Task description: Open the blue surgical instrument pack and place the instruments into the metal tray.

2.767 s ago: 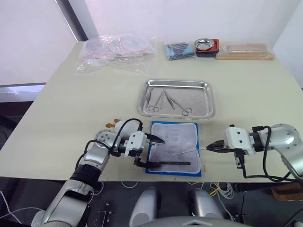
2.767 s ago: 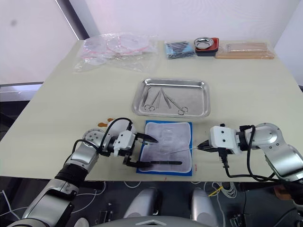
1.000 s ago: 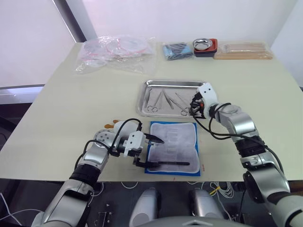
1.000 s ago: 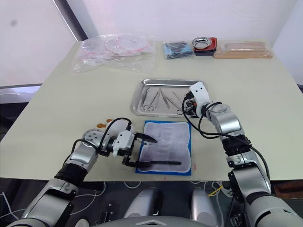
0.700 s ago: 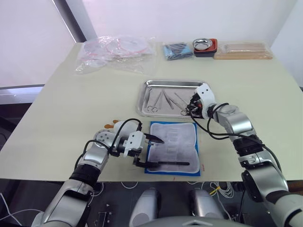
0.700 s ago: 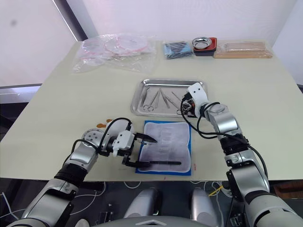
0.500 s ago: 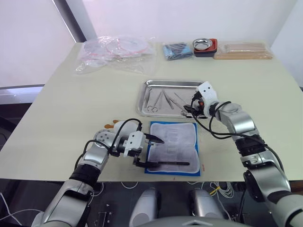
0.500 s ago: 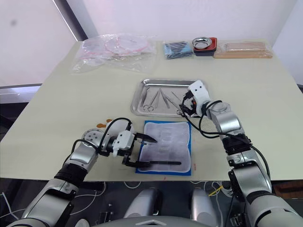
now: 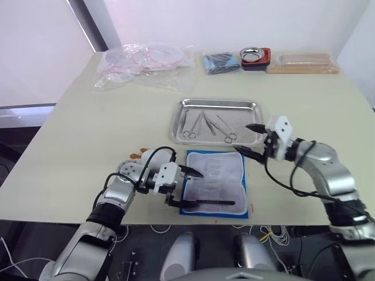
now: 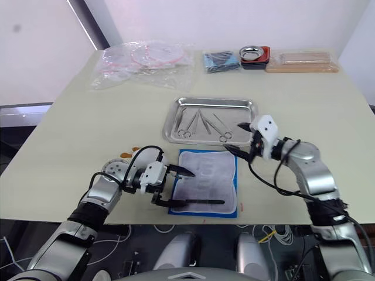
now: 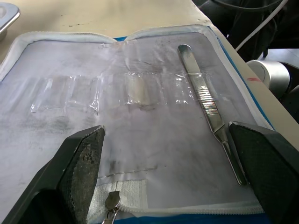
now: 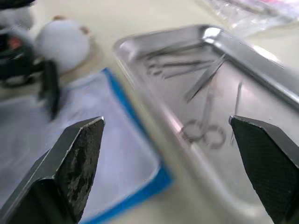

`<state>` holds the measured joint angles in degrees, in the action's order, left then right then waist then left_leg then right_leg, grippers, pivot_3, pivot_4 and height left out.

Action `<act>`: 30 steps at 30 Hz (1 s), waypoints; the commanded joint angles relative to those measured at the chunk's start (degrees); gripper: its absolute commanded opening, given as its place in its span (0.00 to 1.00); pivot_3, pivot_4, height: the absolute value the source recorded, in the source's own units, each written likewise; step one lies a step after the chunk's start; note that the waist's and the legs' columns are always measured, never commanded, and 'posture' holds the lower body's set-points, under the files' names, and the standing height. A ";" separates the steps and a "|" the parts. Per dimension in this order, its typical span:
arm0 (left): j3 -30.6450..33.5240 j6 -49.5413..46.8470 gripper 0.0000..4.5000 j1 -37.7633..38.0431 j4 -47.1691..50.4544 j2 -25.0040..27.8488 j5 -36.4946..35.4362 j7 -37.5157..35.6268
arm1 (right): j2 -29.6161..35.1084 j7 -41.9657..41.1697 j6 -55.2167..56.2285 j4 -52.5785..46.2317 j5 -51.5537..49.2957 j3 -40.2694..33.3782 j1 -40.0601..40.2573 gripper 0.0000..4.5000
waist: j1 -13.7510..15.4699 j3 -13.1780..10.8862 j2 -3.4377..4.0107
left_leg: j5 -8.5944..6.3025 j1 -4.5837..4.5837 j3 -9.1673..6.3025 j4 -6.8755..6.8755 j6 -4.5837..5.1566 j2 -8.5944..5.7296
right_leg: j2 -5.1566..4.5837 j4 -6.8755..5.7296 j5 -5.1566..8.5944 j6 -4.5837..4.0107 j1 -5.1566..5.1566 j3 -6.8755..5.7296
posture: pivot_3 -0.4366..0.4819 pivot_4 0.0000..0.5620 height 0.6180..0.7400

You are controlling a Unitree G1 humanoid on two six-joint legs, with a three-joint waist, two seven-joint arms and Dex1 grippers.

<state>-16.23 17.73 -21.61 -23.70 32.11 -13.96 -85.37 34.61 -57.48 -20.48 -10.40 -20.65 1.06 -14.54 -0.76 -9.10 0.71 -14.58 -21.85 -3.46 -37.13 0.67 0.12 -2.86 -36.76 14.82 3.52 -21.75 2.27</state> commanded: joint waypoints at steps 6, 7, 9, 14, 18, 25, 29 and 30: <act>-2.06 -1.47 1.00 2.91 -4.27 1.31 4.58 0.37 | 9.90 -15.55 3.25 -7.66 -10.03 -6.12 7.83 1.00 | -0.06 -0.14 -0.21 | -0.01 0.02 0.02 -0.01 -0.01 0.03 | -0.04 0.00 0.00 0.01 -0.01 0.03 | 0.48 0.27 1.00; -2.09 -1.41 1.00 2.90 -4.31 1.35 4.54 0.31 | 10.21 -16.03 3.58 -7.66 -10.87 -6.81 8.14 1.00 | -0.04 -0.16 -0.24 | -0.01 0.00 0.03 0.00 -0.01 0.03 | -0.04 0.02 0.01 0.01 -0.03 0.03 | 0.48 0.27 1.00; -2.07 -1.35 1.00 2.95 -4.34 1.44 4.42 0.20 | 11.43 -17.95 4.77 -7.76 -12.00 -8.07 9.03 1.00 | 0.00 -0.18 -0.29 | -0.01 0.00 0.01 0.05 -0.01 0.04 | -0.03 0.04 0.01 0.01 -0.03 -0.01 | 0.48 0.27 1.00; -1.98 -1.07 1.00 2.95 -4.74 1.71 4.32 -0.25 | 14.90 -23.49 8.74 -8.29 -13.74 -12.08 10.94 1.00 | 0.05 -0.24 -0.38 | -0.01 -0.02 0.02 0.08 -0.02 0.05 | -0.03 0.06 0.01 0.02 -0.06 -0.01 | 0.48 0.27 1.00; -2.02 -0.85 1.00 2.90 -5.02 1.77 4.33 -0.50 | 15.90 -24.82 9.89 -8.40 -15.01 -13.76 11.03 1.00 | 0.01 -0.30 -0.48 | -0.01 -0.01 0.03 0.08 -0.02 0.06 | -0.03 0.06 0.01 0.01 -0.06 -0.01 | 0.48 0.27 1.00; -2.49 -0.50 1.00 2.88 -5.11 1.26 4.59 -0.49 | 14.20 -19.90 11.87 -8.87 -10.80 -11.92 10.46 1.00 | 0.06 -0.30 -0.48 | -0.01 -0.01 0.03 0.12 -0.02 0.07 | -0.03 0.07 0.01 0.01 -0.06 -0.01 | 0.48 0.27 1.00; -2.52 -0.75 1.00 3.21 -4.52 1.29 4.49 -0.39 | 13.76 -16.72 9.81 -10.59 -8.64 -8.48 10.53 1.00 | 0.07 -0.28 -0.45 | -0.01 -0.01 0.04 0.13 -0.02 0.07 | -0.03 0.07 0.01 0.01 -0.08 0.00 | 0.48 0.27 1.00; -2.55 -0.71 1.00 3.30 -4.39 1.38 4.55 -0.39 | 13.52 -16.18 9.52 -10.84 -8.45 -7.65 10.35 1.00 | 0.08 -0.28 -0.45 | -0.01 -0.01 0.04 0.14 -0.02 0.07 | -0.04 0.07 0.01 0.01 -0.09 0.00 | 0.48 0.27 1.00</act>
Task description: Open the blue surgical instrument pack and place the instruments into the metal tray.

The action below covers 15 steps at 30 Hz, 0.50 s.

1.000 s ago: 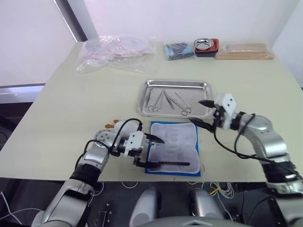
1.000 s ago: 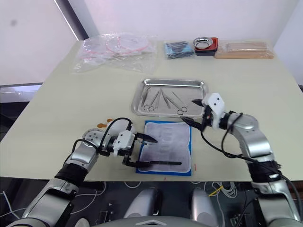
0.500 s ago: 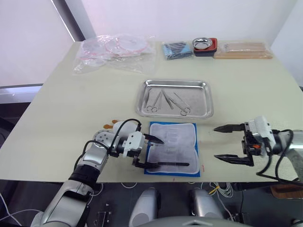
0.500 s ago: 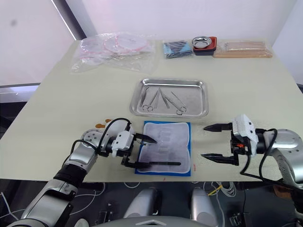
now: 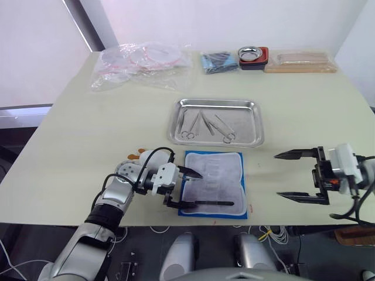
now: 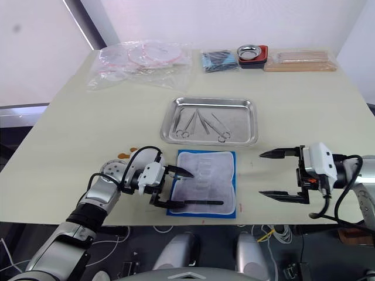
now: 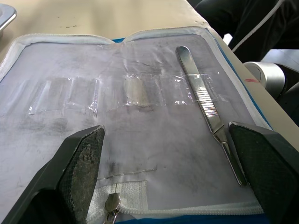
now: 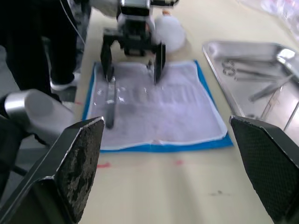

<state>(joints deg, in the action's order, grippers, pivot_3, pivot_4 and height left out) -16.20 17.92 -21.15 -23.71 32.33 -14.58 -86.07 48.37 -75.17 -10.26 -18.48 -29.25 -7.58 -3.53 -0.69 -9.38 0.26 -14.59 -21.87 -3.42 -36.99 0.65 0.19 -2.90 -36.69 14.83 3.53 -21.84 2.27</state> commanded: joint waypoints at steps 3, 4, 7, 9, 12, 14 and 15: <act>-2.82 -0.91 1.00 2.85 -4.06 1.28 5.54 0.43 | -2.96 5.14 -0.91 -2.80 3.75 6.35 -2.79 1.00 | -0.03 0.02 0.03 | 0.00 0.02 0.00 0.03 0.00 0.00 | 0.01 0.00 0.00 0.00 0.01 0.01 | 0.48 0.27 1.00; -2.83 -0.95 1.00 2.84 -4.01 1.31 5.54 0.38 | -3.69 6.08 -1.10 -2.78 4.79 7.80 -3.38 1.00 | -0.07 0.03 0.03 | 0.00 0.02 0.00 0.03 0.00 0.00 | 0.01 0.00 0.00 0.00 0.00 0.01 | 0.48 0.27 1.00; -2.88 -0.95 1.00 2.77 -4.03 1.42 5.58 0.26 | -5.76 7.66 -1.03 -2.35 6.67 11.01 -4.70 1.00 | -0.06 0.07 0.11 | 0.00 0.02 0.01 0.03 0.00 0.00 | 0.02 0.00 0.00 0.00 -0.01 0.01 | 0.48 0.27 1.00; -2.84 -1.10 1.00 2.64 -3.95 1.64 5.54 0.13 | -6.76 8.37 -0.68 -2.01 8.63 13.63 -5.03 1.00 | 0.01 0.09 0.13 | 0.00 0.01 0.01 0.04 0.00 0.00 | 0.02 0.00 0.00 0.00 -0.02 0.01 | 0.48 0.27 1.00; -2.65 -1.30 1.00 2.67 -3.79 2.18 5.50 -0.08 | -9.21 9.72 -0.17 -0.98 12.08 18.77 -5.69 1.00 | -0.02 0.10 0.04 | 0.00 0.02 0.01 0.08 0.00 -0.01 | 0.03 0.01 0.00 -0.01 -0.02 0.00 | 0.48 0.27 1.00; -2.53 -1.43 1.00 2.75 -3.55 2.49 5.37 -0.25 | -10.08 10.27 0.16 -0.17 13.83 20.59 -6.02 1.00 | -0.06 0.11 0.07 | 0.00 0.03 0.00 0.10 0.00 0.00 | 0.07 0.01 0.00 -0.01 -0.03 0.00 | 0.48 0.27 1.00; -2.44 -1.56 1.00 2.74 -3.48 2.67 5.26 -0.36 | -10.28 10.36 0.71 0.56 14.92 21.42 -6.30 1.00 | -0.08 0.11 0.07 | 0.00 0.04 0.00 0.11 0.00 0.01 | 0.09 0.00 0.00 -0.01 -0.04 0.00 | 0.48 0.27 1.00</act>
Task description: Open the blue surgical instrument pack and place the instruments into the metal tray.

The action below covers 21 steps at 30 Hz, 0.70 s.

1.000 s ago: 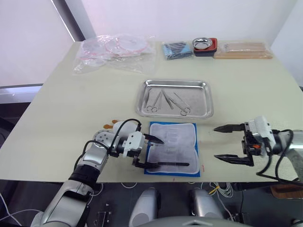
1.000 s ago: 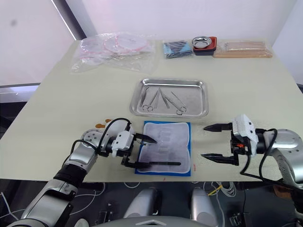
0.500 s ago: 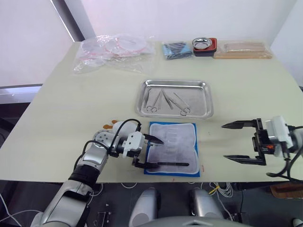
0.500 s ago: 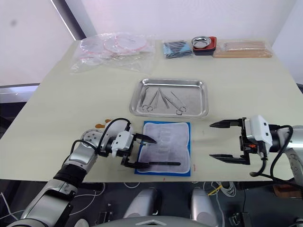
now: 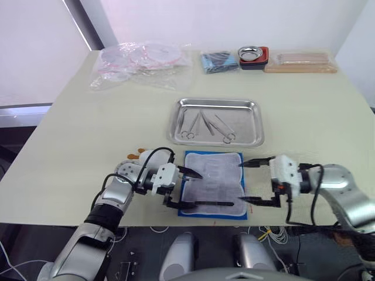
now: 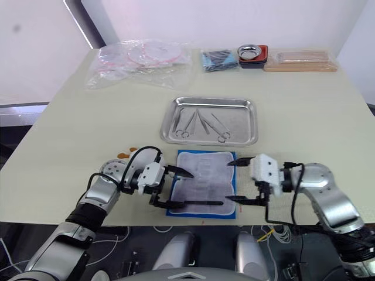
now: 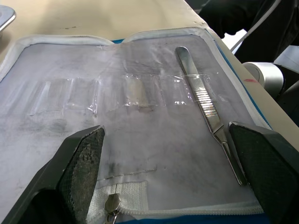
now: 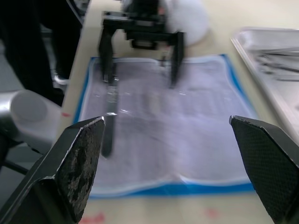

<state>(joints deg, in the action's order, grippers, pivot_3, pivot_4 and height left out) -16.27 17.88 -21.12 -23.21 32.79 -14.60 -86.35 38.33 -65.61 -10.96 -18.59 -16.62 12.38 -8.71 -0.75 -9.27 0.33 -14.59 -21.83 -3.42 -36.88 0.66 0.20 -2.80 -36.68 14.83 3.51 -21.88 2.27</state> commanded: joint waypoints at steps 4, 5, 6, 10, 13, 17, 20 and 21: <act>-2.18 -1.54 1.00 2.56 -4.15 2.78 5.13 -0.48 | -0.98 1.83 1.85 3.29 5.29 3.72 -2.08 1.00 | -0.16 -0.01 -0.03 | 0.00 0.01 0.03 0.00 0.00 0.01 | 0.02 -0.01 -0.01 0.00 -0.02 0.03 | 0.48 0.27 1.00; -2.19 -1.59 1.00 2.57 -4.13 2.83 5.11 -0.50 | -1.14 1.97 2.23 3.82 5.84 4.11 -2.12 1.00 | -0.17 -0.02 -0.04 | 0.00 0.02 0.03 0.00 0.00 0.02 | 0.03 -0.01 -0.01 -0.01 -0.02 0.03 | 0.48 0.27 1.00; -2.18 -1.59 1.00 2.55 -4.18 2.91 5.05 -0.58 | -1.31 2.02 2.46 4.13 6.20 4.42 -2.23 1.00 | -0.15 -0.02 -0.04 | 0.00 0.02 0.03 0.00 0.00 0.05 | 0.06 -0.01 -0.01 -0.01 -0.02 0.02 | 0.48 0.27 1.00; -2.27 -1.73 1.00 2.52 -4.02 3.00 5.04 -0.82 | -2.85 3.37 3.16 6.02 8.79 6.59 -2.50 1.00 | -0.16 -0.01 -0.03 | 0.00 0.03 0.01 0.04 0.00 0.10 | 0.15 -0.03 0.00 -0.02 -0.05 0.00 | 0.48 0.27 1.00; -2.29 -2.00 1.00 2.51 -3.71 3.00 5.00 -0.87 | -3.53 3.61 3.89 7.20 10.09 7.88 -2.38 1.00 | -0.15 -0.01 -0.02 | 0.00 0.01 0.02 0.06 0.00 0.10 | 0.16 -0.07 0.01 -0.05 -0.11 0.00 | 0.48 0.27 1.00; -2.30 -2.06 1.00 2.41 -3.73 3.08 5.07 -0.90 | -4.13 3.82 4.07 8.75 11.49 9.34 -2.48 1.00 | -0.18 0.01 -0.04 | 0.00 0.02 0.05 0.06 0.00 0.09 | 0.18 -0.08 0.01 -0.04 -0.11 0.03 | 0.48 0.27 1.00; -2.30 -2.13 1.00 2.30 -3.66 3.12 5.12 -0.84 | -3.96 2.90 4.63 10.31 12.18 10.45 -2.66 0.83 | -0.22 0.04 -0.06 | 0.00 0.05 0.05 0.06 0.00 0.10 | 0.20 -0.09 0.01 -0.05 -0.10 0.04 | 0.48 0.27 1.00; -2.28 -2.18 1.00 2.26 -3.63 3.14 5.10 -0.79 | -3.62 2.41 4.95 10.54 12.24 10.74 -2.60 0.73 | -0.22 0.05 -0.08 | 0.00 0.06 0.04 0.06 0.00 0.09 | 0.24 -0.10 0.01 -0.05 -0.10 0.03 | 0.48 0.27 1.00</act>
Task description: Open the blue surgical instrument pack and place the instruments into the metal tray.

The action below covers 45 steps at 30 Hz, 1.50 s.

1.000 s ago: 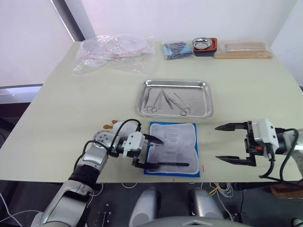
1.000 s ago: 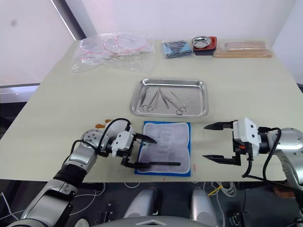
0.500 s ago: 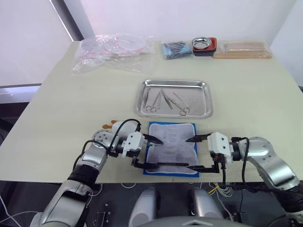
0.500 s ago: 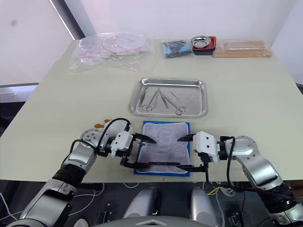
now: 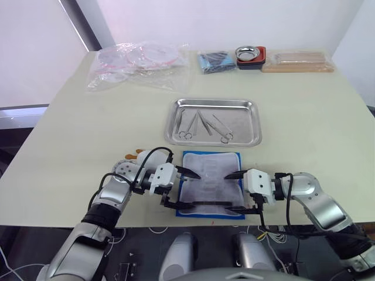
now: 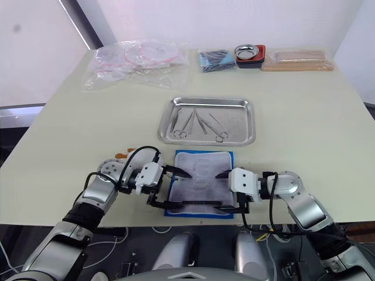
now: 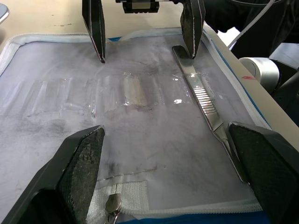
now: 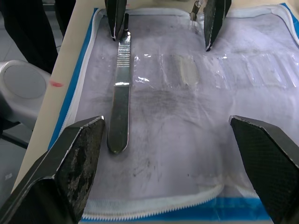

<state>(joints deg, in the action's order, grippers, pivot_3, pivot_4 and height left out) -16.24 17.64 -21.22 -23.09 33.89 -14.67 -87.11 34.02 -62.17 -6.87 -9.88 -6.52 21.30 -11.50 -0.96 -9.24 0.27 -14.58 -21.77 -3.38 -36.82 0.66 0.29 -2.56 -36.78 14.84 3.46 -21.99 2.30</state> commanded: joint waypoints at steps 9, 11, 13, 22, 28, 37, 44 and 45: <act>-2.25 -2.08 1.00 2.60 -3.44 2.33 5.07 0.15 | 2.35 -3.06 1.69 1.13 0.40 1.97 1.26 0.01 | -0.04 0.08 -0.06 | 0.00 0.04 0.00 -0.03 0.00 0.06 | 0.10 -0.04 -0.02 -0.04 0.01 0.03 | 0.48 0.27 1.00; -2.32 -2.12 1.00 2.53 -3.49 2.22 5.10 0.20 | 2.32 -3.00 1.21 0.54 -0.19 1.64 1.06 0.01 | -0.03 0.09 -0.08 | 0.00 0.04 0.01 -0.05 0.00 0.06 | 0.10 -0.04 -0.04 -0.06 0.01 0.03 | 0.48 0.27 1.00; -2.43 -2.07 1.00 2.47 -3.52 2.09 5.17 0.20 | 2.27 -2.70 0.91 -0.03 -0.22 1.43 0.49 0.01 | -0.03 0.10 -0.09 | 0.00 0.04 0.01 -0.05 0.00 0.06 | 0.09 -0.04 -0.04 -0.06 0.01 0.04 | 0.48 0.27 1.00; -2.56 -1.62 1.00 2.28 -3.96 1.82 5.40 0.43 | 2.89 -2.13 -1.25 -5.96 -0.61 0.33 -1.63 0.01 | 0.01 0.09 -0.09 | 0.00 0.02 0.01 -0.06 0.00 0.05 | 0.09 -0.04 -0.04 -0.07 0.00 0.03 | 0.48 0.27 1.00; -2.66 -1.55 1.00 2.19 -4.23 1.51 5.49 0.76 | 5.41 -2.26 -3.50 -9.54 -0.37 -0.07 -1.62 0.01 | 0.07 0.08 -0.10 | 0.00 -0.01 0.00 -0.08 0.00 0.05 | 0.09 -0.04 -0.04 -0.07 0.00 0.03 | 0.48 0.27 1.00; -2.74 -1.42 1.00 2.24 -4.42 1.34 5.56 0.81 | 8.42 -1.91 -4.89 -11.44 -0.85 -1.37 -0.90 0.01 | 0.08 0.08 -0.10 | 0.00 -0.01 0.00 -0.08 0.00 0.04 | 0.08 -0.04 -0.04 -0.07 0.00 0.03 | 0.48 0.27 1.00; -2.86 -1.30 1.00 2.10 -4.64 1.15 5.65 0.86 | 10.21 -1.75 -5.57 -13.06 -1.55 -3.16 0.24 0.01 | 0.08 0.07 -0.10 | 0.00 -0.01 0.00 -0.09 0.00 0.04 | 0.08 -0.04 -0.04 -0.07 0.00 0.03 | 0.48 0.27 1.00; -2.88 -1.27 1.00 2.10 -4.68 1.13 5.66 0.85 | 10.39 -1.75 -5.64 -13.23 -1.63 -3.30 0.31 0.01 | 0.09 0.07 -0.10 | 0.00 -0.01 0.00 -0.09 0.00 0.04 | 0.08 -0.04 -0.04 -0.07 0.00 0.03 | 0.48 0.27 1.00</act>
<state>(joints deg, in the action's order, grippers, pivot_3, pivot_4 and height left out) -16.47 17.33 -21.45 -23.11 34.11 -14.66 -86.99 43.90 -64.49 -12.44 -20.73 -7.20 20.59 -11.05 -0.87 -9.16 0.16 -14.58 -21.79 -3.38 -36.91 0.66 0.33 -2.48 -36.82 14.79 3.39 -21.99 2.33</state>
